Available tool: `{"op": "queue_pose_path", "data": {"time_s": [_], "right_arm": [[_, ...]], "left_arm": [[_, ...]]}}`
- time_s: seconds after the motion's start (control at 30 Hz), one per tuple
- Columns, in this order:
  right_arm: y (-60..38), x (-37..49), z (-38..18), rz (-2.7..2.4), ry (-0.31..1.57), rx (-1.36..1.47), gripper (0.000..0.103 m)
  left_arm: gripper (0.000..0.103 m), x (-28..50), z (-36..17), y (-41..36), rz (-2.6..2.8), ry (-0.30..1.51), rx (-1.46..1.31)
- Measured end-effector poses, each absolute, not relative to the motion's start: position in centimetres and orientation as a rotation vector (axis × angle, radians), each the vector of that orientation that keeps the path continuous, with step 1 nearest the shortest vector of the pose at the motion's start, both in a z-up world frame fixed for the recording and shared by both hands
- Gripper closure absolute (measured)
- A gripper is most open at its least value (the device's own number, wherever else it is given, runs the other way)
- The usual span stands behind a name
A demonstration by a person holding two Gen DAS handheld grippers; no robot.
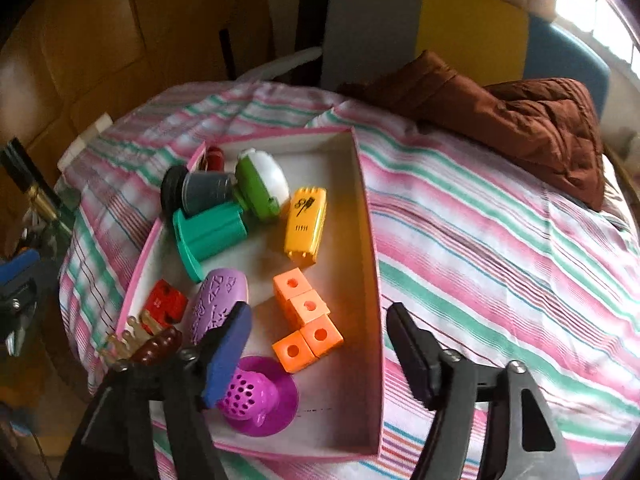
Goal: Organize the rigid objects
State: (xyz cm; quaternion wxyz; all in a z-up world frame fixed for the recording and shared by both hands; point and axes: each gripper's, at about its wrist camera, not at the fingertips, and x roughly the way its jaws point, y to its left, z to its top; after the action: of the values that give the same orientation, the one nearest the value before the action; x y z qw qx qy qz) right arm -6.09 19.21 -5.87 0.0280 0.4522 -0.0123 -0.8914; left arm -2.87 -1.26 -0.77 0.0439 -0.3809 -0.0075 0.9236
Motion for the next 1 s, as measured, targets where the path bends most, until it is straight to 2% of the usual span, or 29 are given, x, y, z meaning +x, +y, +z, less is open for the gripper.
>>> {"op": "queue_pose_path", "data": {"time_s": [0.2, 0.3, 0.4, 0.5, 1.0], "right_arm": [[19.0, -4.3, -4.2, -2.841, -0.042, 1.315, 0.028], [18.9, -3.2, -3.6, -2.874, -0.054, 1.277, 0.028], [18.8, -2.0, -3.2, -2.904, -0.075, 1.243, 0.028], [18.6, -1.1, -3.1, -2.913, -0.081, 1.226, 0.028], [17.3, 0.5, -2.7, -2.92, -0.057, 1.189, 0.028]], "left_arm": [[0.054, -1.7, 0.3, -0.6, 2.881, -0.005, -1.099], [0.046, -0.9, 0.8, -0.3, 2.928, -0.022, -1.062], [0.046, -0.2, 1.2, -0.4, 2.945, -0.075, -1.02], [0.046, 0.4, 1.3, -0.3, 3.005, -0.051, -0.992], [0.047, 1.2, 0.3, -0.5, 2.951, -0.065, -1.065]]}}
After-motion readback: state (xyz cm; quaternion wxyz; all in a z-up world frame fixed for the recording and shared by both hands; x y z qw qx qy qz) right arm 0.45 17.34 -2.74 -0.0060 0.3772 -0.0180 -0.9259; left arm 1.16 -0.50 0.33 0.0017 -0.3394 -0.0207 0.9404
